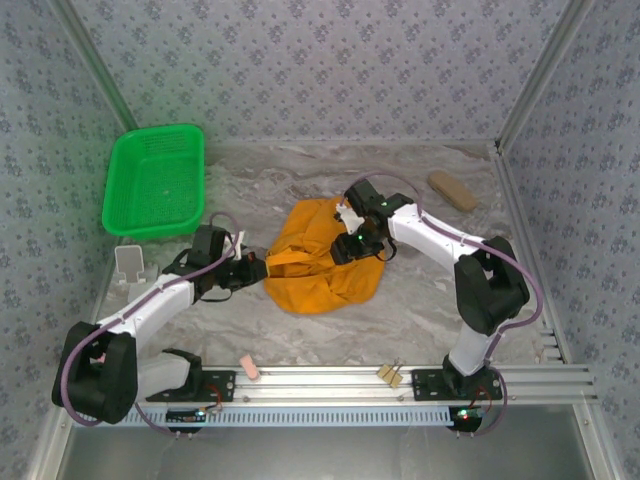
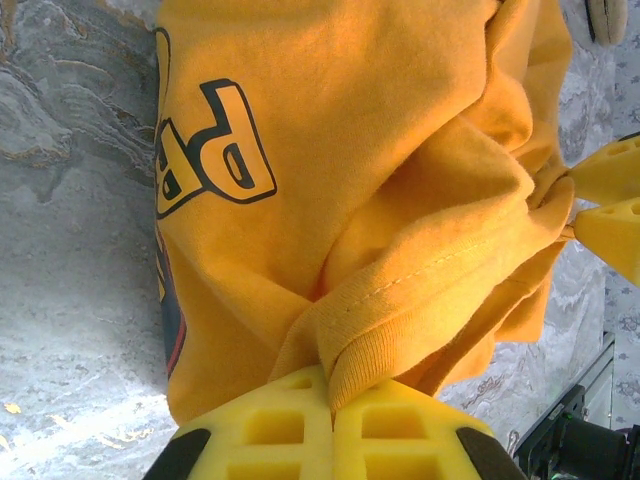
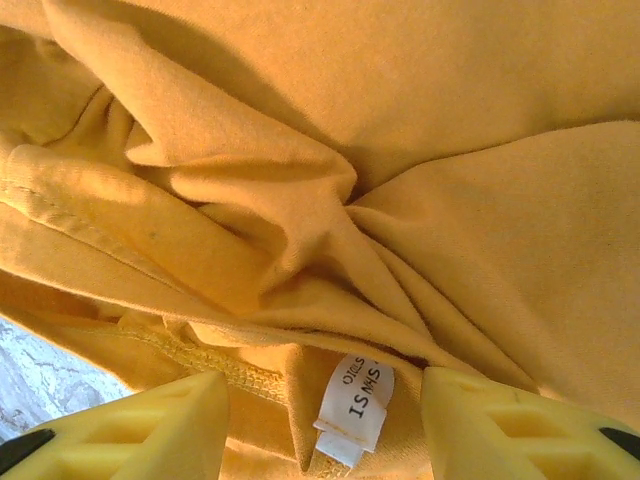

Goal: Fold the inside-out t-shirt

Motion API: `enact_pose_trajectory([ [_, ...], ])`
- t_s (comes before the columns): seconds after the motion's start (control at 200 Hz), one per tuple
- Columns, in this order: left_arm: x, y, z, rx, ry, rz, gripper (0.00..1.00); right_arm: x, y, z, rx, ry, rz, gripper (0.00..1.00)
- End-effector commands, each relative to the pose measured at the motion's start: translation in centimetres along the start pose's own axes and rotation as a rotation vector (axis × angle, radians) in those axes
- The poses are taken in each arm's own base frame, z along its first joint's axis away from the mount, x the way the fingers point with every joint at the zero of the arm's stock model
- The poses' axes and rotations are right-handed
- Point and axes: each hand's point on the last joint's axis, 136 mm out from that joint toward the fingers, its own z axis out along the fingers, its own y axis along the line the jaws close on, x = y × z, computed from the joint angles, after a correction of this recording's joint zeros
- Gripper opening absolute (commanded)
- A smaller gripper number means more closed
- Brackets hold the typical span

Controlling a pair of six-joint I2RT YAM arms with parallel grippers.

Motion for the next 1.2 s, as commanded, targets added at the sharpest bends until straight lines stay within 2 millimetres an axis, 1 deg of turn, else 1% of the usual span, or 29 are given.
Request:
enact_pose_trajectory([
  [0.0,-0.3,-0.5,-0.1,0.023,0.002,0.005,0.0,-0.4,-0.5,-1.0,0.035,-0.019,-0.037,0.55],
  [0.26,-0.3,-0.5,-0.1,0.024,0.003,0.005,0.0,0.2,-1.7,-0.8,0.11,0.006,-0.07,0.58],
  [0.325,-0.3,-0.5,-0.2,0.026,0.001,0.005,0.0,0.4,-1.6,-0.7,0.105,0.013,-0.075,0.58],
  [0.49,-0.6,-0.7,-0.2,0.026,-0.002,0.008,0.0,0.8,-0.6,0.0,0.051,0.034,-0.081,0.49],
  [0.605,-0.6,-0.8,-0.3,0.028,-0.002,0.008,0.0,0.9,0.4,0.5,-0.013,0.051,-0.063,0.48],
  [0.7,-0.6,-0.7,-0.2,0.026,-0.002,0.007,0.0,1.0,0.7,0.8,-0.034,0.059,-0.049,0.46],
  [0.779,-0.7,-0.7,-0.2,0.027,-0.003,0.006,0.0,0.8,1.2,0.6,-0.065,0.052,-0.051,0.4],
  [0.864,-0.8,-0.9,-0.3,0.03,-0.004,0.007,0.0,0.7,1.7,0.3,-0.087,0.046,-0.054,0.36],
  [1.019,-1.1,-1.0,-0.4,0.032,-0.009,0.011,0.0,0.6,1.7,0.0,-0.083,0.048,-0.067,0.24],
  [1.119,-1.2,-1.1,-0.5,0.033,-0.012,0.009,0.0,1.0,1.6,0.2,-0.051,0.068,-0.088,0.24],
  [1.159,-1.3,-1.2,-0.5,0.034,-0.015,0.009,0.0,1.2,1.3,0.4,-0.016,0.079,-0.107,0.26],
  [1.194,-1.3,-1.1,-0.5,0.033,-0.016,0.008,0.0,1.5,1.3,0.7,0.014,0.093,-0.13,0.29],
])
